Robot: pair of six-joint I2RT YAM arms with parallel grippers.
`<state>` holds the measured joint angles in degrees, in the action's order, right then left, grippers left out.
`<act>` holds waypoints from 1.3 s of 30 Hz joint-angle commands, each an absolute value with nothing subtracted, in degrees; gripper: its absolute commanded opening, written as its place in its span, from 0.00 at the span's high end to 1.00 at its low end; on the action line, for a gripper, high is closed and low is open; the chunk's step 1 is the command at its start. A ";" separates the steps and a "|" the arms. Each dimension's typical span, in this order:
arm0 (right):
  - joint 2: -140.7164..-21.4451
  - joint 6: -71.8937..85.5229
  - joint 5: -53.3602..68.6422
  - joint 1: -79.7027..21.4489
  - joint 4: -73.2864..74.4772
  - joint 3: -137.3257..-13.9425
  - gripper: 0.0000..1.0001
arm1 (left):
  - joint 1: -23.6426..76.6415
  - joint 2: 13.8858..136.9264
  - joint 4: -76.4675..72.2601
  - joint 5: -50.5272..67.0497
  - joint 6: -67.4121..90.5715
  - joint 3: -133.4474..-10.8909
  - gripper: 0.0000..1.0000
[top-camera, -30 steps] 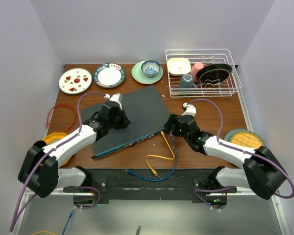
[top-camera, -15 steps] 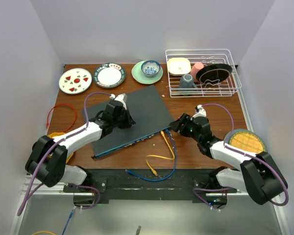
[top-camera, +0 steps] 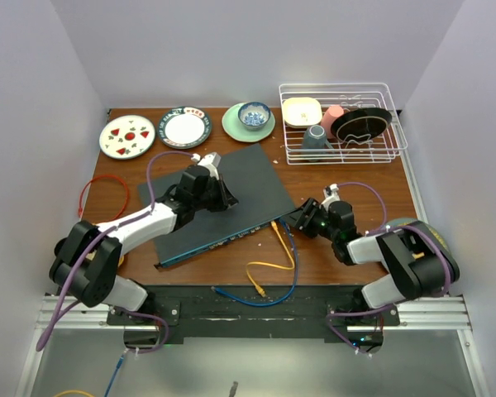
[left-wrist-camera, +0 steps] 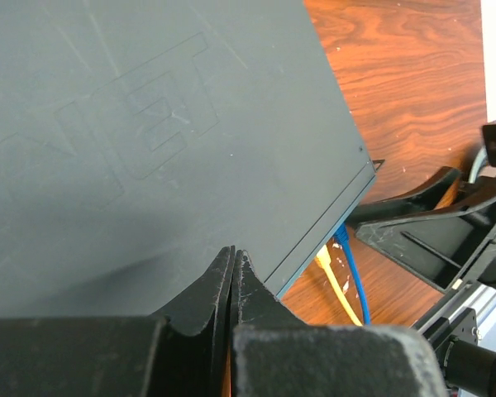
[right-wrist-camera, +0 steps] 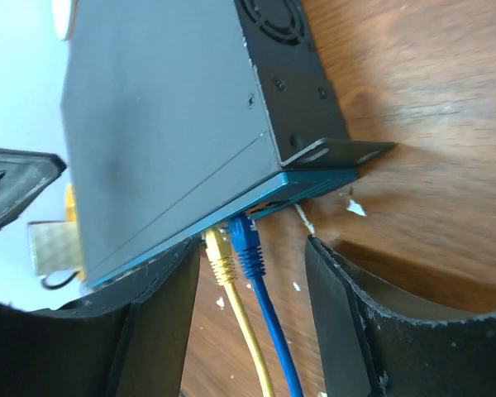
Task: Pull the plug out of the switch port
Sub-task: Pull the connector from the switch port.
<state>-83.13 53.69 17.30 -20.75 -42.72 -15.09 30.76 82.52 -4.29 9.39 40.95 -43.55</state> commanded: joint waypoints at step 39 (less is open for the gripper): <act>-102.39 61.08 27.77 -17.75 -67.85 -15.29 0.57 | 30.67 87.19 -8.88 12.13 41.40 -45.70 1.00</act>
<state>-99.98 59.59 26.63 -17.93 -63.79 -14.39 30.76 87.00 -6.39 10.90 40.97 -43.88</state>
